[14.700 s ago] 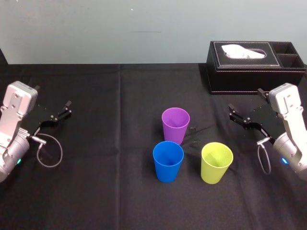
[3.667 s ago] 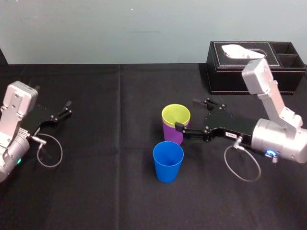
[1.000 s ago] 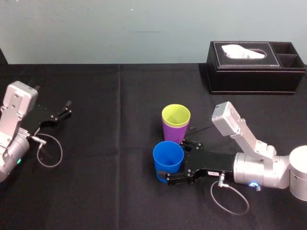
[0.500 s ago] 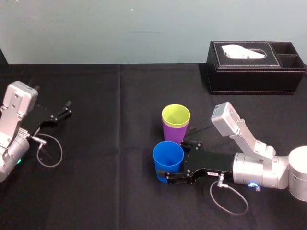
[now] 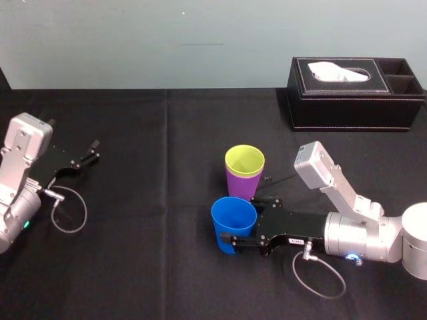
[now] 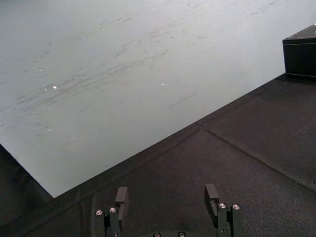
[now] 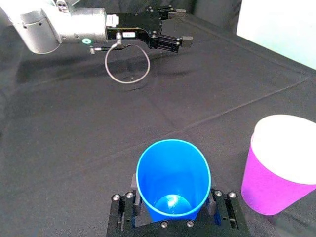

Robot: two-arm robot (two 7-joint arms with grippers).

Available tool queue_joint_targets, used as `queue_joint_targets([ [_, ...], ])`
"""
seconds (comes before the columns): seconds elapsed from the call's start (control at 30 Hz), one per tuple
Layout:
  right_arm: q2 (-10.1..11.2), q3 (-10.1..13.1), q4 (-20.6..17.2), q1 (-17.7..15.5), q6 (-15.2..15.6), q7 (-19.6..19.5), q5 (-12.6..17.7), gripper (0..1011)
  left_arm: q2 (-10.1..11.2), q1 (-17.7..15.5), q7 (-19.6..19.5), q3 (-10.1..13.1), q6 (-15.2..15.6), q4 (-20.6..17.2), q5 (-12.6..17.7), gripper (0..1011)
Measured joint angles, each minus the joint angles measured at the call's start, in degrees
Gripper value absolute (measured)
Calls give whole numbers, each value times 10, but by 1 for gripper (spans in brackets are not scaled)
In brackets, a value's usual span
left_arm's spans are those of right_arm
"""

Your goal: Stack the three plastic cups sequentially using one hand.

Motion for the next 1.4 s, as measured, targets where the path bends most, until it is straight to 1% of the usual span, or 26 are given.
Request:
queue_joint_targets([
  [0.23,0,0,0,0,0,0,0,728,0,0,0,0,0,0,0,1012],
  [0.33,3,0,-8,-1,7,-4,-1,729,0,0,0,0,0,0,0,1012],
  [0.53,16,8,-44,-6,34,-18,3,729,0,0,0,0,0,0,0,1011],
  [0.63,26,15,-74,-6,61,-29,8,729,0,0,0,0,0,0,0,1011],
  [0.7,31,18,-86,-5,72,-32,12,729,0,0,0,0,0,0,0,1011],
  [0.73,36,21,-97,-4,85,-34,17,729,0,0,0,0,0,0,0,1011],
  [0.83,43,27,-113,-2,104,-38,25,729,0,0,0,0,0,0,0,1011],
  [0.87,48,32,-125,0,115,-42,32,729,0,0,0,0,0,0,0,1011],
  [0.93,56,41,-141,1,124,-47,43,729,0,0,0,0,0,0,0,1011],
  [1.03,61,49,-153,1,130,-53,53,729,0,0,0,0,0,0,0,1011],
  [1.07,64,55,-160,1,133,-59,60,729,0,0,0,0,0,0,0,1011],
  [1.27,67,72,-167,7,142,-78,82,729,0,0,0,0,0,0,0,1011],
  [1.4,65,79,-159,15,143,-88,97,729,0,0,0,0,0,0,0,1011],
])
